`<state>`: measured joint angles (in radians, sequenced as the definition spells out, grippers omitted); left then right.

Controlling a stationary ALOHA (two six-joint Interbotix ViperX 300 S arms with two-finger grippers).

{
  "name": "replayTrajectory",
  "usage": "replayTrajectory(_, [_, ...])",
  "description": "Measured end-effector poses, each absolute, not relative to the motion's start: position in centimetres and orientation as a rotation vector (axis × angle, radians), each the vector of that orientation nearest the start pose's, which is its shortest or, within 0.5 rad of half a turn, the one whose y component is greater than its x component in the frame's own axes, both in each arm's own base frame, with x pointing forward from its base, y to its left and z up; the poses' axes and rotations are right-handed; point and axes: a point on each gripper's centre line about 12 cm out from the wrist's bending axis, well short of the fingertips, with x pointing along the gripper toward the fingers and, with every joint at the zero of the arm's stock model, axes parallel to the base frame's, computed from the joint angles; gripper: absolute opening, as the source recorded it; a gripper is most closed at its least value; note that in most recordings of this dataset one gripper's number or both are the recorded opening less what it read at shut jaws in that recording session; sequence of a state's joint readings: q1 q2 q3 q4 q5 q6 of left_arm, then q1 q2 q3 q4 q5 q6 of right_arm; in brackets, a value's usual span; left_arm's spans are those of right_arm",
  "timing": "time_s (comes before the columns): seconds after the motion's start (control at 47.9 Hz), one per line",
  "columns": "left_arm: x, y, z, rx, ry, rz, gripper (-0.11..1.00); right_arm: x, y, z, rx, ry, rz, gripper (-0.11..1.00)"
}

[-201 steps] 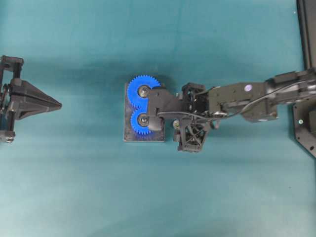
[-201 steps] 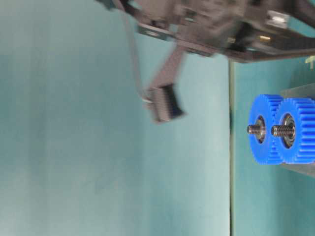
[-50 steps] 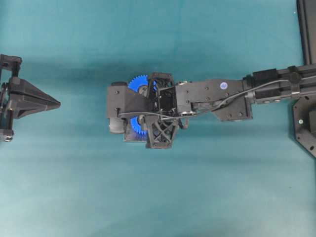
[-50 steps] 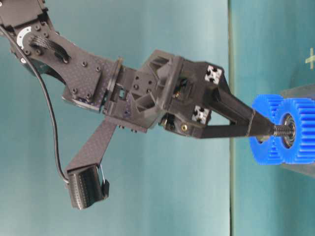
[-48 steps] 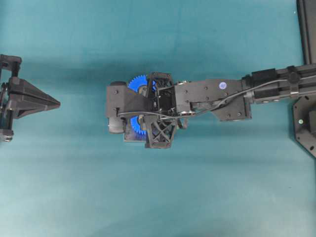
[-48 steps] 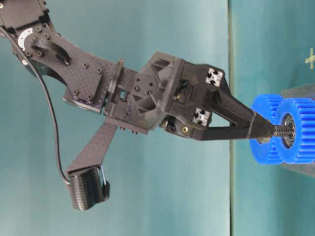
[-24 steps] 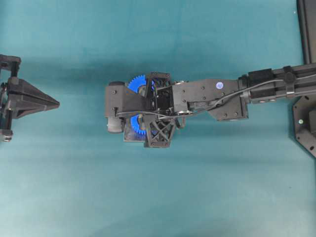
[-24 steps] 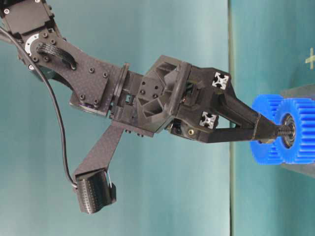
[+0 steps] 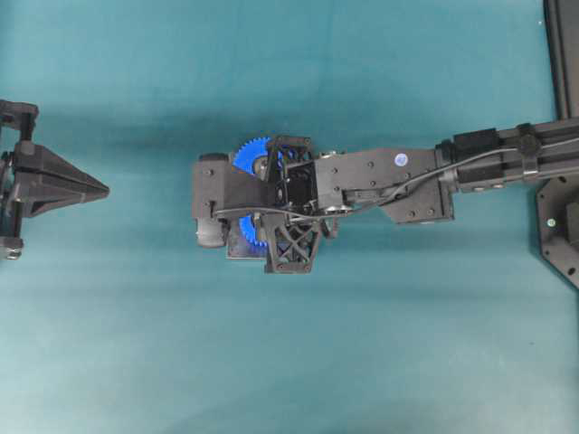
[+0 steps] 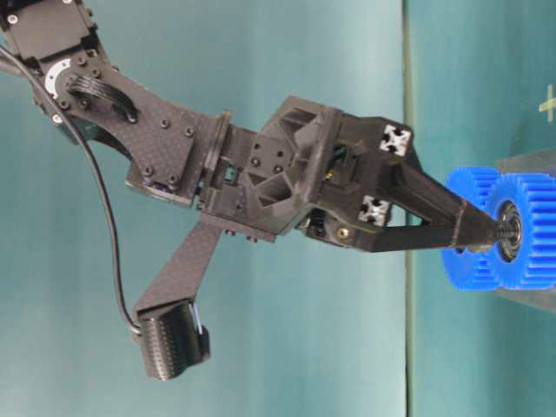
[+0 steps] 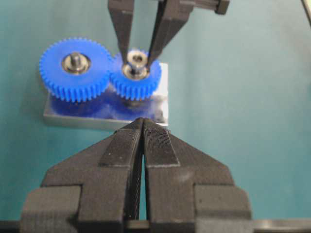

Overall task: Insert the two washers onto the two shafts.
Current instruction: 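Press the washer down on the shaft and open the right gripper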

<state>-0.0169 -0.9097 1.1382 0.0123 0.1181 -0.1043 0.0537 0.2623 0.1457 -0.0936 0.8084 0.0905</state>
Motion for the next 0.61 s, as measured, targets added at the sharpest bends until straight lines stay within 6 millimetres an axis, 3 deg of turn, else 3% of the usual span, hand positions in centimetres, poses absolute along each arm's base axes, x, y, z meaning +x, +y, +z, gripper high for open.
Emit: replayTrajectory(0.606, [20.30, -0.33, 24.95, -0.090, 0.349, 0.001, 0.00, 45.05, 1.59, 16.88, -0.045, 1.232, -0.030, 0.30])
